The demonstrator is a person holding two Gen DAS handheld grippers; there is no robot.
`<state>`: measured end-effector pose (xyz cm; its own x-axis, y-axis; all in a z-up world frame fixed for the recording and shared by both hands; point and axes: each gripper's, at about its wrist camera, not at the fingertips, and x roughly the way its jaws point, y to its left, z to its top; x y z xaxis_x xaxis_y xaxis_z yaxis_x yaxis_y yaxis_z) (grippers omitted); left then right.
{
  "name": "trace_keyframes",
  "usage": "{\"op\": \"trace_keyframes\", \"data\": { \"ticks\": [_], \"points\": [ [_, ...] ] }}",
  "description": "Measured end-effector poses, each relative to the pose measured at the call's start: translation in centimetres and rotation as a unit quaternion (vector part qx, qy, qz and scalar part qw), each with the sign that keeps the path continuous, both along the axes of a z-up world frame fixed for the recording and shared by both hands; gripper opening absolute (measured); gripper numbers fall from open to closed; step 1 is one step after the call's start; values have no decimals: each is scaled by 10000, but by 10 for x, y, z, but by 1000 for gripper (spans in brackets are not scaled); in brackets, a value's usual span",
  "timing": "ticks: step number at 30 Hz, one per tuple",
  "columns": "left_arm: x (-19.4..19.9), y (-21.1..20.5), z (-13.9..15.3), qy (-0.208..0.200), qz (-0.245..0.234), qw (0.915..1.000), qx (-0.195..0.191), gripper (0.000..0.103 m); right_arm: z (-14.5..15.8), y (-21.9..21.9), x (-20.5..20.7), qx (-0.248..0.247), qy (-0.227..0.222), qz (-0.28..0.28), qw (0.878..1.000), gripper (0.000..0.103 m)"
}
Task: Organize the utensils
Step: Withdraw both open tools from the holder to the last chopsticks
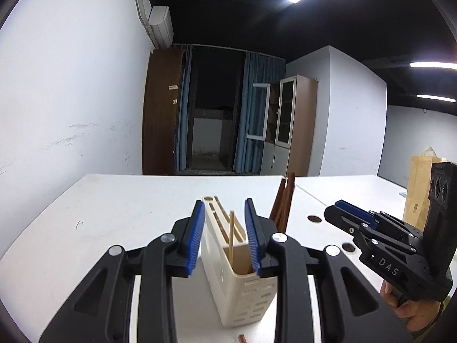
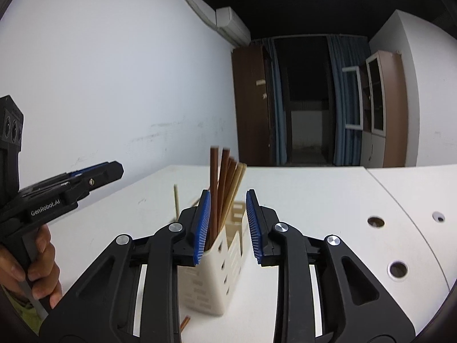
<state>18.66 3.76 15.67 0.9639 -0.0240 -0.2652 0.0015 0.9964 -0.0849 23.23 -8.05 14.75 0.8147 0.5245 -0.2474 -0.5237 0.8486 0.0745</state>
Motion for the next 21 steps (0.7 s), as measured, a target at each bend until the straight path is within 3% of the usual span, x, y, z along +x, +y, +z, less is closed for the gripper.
{"op": "trace_keyframes", "data": {
  "ticks": [11,21],
  "points": [
    [-18,-11,-31,574,-71,9983,-20,33,-43,-13,-19,-306,669,-115,9972,31],
    [-28,-4,-63,923,32,9957,-114,33,-82,7,-40,-756,1275,186,9888,42]
  ]
}}
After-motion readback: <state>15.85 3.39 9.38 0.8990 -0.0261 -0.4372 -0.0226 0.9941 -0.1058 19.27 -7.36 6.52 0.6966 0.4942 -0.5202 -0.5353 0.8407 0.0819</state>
